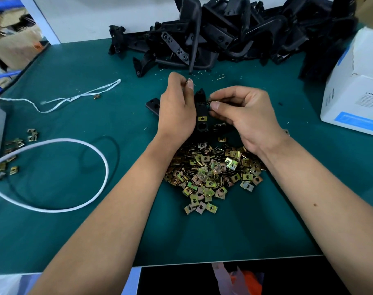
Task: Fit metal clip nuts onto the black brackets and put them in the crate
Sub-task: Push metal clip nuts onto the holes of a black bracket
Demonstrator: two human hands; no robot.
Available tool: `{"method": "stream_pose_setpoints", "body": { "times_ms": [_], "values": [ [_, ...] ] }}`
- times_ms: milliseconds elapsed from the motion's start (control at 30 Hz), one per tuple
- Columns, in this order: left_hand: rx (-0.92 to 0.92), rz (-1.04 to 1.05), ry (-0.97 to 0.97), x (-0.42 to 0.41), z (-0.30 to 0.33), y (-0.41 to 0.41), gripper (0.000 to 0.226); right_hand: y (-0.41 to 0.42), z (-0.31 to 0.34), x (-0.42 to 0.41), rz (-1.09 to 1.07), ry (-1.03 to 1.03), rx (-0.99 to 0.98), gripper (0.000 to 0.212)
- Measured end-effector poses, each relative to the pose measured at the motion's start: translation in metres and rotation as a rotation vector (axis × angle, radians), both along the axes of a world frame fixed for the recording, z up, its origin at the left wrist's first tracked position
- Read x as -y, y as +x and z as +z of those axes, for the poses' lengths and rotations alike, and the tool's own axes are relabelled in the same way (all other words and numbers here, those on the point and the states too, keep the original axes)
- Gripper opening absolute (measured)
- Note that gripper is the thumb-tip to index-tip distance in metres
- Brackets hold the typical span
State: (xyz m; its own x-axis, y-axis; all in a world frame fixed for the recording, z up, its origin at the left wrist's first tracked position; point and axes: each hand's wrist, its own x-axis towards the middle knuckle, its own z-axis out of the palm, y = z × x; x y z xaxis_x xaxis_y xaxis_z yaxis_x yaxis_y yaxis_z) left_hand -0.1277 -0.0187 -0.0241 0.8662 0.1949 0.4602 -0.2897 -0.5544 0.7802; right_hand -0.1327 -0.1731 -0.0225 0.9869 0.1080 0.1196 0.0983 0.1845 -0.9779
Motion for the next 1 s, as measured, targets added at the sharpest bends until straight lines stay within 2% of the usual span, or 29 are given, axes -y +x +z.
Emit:
{"method": "stream_pose_setpoints", "body": {
  "times_ms": [133,333,500,767,833,967,1000],
  "values": [
    [-0.003,0.008,-0.001,-0.0010,-0.0006,0.0014,0.015,0.0000,-0.0006,0.0004,-0.021,-0.058,0.030,0.020],
    [-0.035,0.009,-0.040,-0.0031,-0.0025,0.0049,0.016,-0.0017,0.0010,-0.0010,-0.110,-0.248,0.204,0.020],
    [-0.045,-0.024,-0.046,-0.0059,0.0002,0.0047,0.016,-0.0038,0.0019,0.0008,-0.104,-0.400,0.310,0.018],
    [0.002,-0.067,0.057,-0.0086,0.0030,0.0008,0.016,-0.0043,0.0055,0.0040,-0.090,-0.571,0.484,0.013],
    [0.023,-0.057,0.057,-0.0087,0.0032,0.0004,0.015,-0.0050,0.0051,0.0018,-0.070,-0.517,0.402,0.014],
    [0.106,-0.044,0.093,-0.0049,0.0052,-0.0018,0.015,-0.0076,0.0080,-0.0037,0.004,-0.036,0.025,0.012],
    [0.137,-0.051,0.114,-0.0035,0.0059,-0.0028,0.016,-0.0071,0.0087,-0.0037,-0.003,0.026,-0.027,0.016]
  ]
}}
